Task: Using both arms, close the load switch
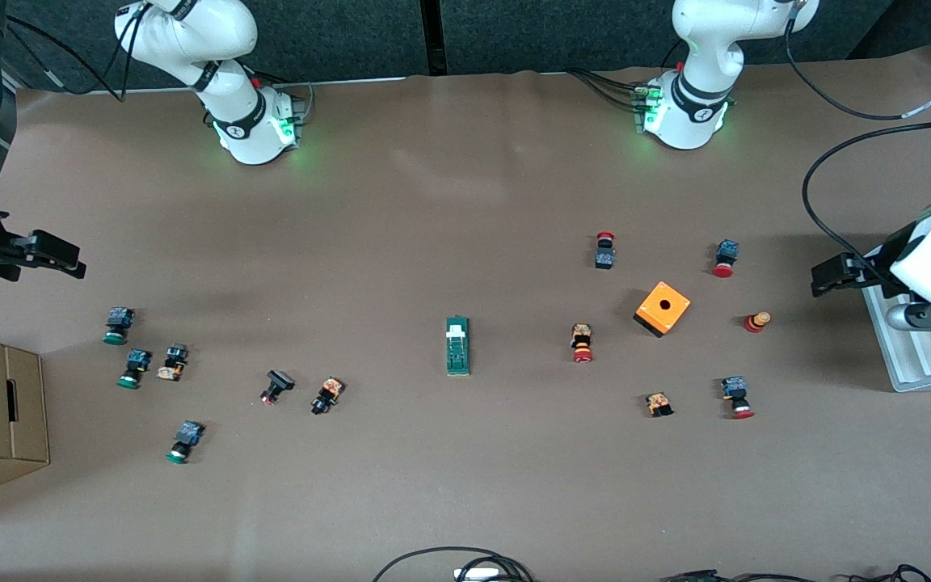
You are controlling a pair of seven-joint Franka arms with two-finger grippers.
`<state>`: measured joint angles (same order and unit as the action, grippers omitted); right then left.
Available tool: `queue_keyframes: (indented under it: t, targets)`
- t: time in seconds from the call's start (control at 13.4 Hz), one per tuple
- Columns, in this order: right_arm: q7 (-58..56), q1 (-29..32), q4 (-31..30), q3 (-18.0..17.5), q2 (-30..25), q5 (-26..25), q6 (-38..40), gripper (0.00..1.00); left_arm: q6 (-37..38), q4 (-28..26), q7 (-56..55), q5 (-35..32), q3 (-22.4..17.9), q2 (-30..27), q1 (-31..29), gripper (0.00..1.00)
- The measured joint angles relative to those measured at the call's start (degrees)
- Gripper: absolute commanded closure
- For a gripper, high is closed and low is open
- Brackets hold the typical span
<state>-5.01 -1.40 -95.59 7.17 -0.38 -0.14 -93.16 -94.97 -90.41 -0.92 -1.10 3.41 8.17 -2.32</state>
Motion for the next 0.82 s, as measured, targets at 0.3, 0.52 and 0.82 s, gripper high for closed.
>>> queue_keyframes:
  t: [0.3, 0.52, 0.82]
  targets:
    - [0.0, 0.0, 0.0, -0.2, 0.9, 0.0, 0.2, 0.0, -0.1, 0.0, -10.6, 0.0, 0.6, 0.8, 4.0, 0.0]
    - [-0.2, 0.0, 0.0, -0.2, 1.3, 0.0, 0.2, 0.0, -0.8, 0.0, -18.8, 0.0, 0.8, 1.0, 9.2, 0.0]
    - [-0.3, 0.0, 0.0, -0.3, 1.4, 0.0, 0.2, 0.0, -4.6, 0.0, -27.7, -1.0, 1.1, 2.6, 17.1, 0.0]
